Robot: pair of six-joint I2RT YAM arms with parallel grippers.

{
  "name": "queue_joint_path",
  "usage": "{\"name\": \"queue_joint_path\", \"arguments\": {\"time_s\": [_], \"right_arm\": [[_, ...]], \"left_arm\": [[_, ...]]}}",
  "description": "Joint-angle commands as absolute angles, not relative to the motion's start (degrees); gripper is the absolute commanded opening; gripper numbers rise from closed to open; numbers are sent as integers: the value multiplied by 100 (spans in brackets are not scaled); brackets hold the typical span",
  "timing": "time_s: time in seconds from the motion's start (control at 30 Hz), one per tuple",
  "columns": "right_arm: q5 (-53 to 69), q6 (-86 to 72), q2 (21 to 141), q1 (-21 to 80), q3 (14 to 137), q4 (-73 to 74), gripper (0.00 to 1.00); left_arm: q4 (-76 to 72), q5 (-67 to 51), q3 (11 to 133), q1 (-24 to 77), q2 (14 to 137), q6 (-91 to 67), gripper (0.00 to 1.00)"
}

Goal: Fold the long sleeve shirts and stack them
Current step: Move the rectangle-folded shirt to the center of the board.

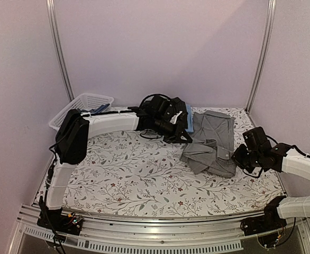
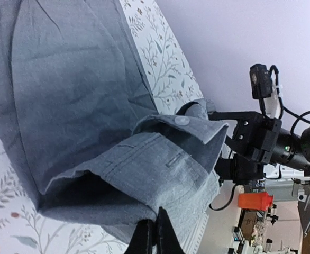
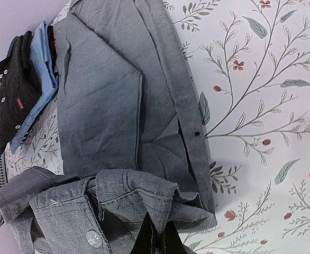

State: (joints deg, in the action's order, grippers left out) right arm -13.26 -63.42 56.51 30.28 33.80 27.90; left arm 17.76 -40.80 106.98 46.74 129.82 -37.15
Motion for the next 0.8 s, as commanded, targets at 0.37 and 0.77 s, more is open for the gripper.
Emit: {"name": "queue_joint_path", "arguments": {"time_s": [0.37, 0.77], "right_arm": [[-269, -4535, 8813, 2002, 3833, 1108, 0], [-61, -4839, 8237, 3147, 3393, 1992, 0]], "left_arm": [[1926, -4085, 12726, 4372, 15514, -3855, 0], [1013, -3970, 8948, 4603, 13395, -4241, 0]]}}
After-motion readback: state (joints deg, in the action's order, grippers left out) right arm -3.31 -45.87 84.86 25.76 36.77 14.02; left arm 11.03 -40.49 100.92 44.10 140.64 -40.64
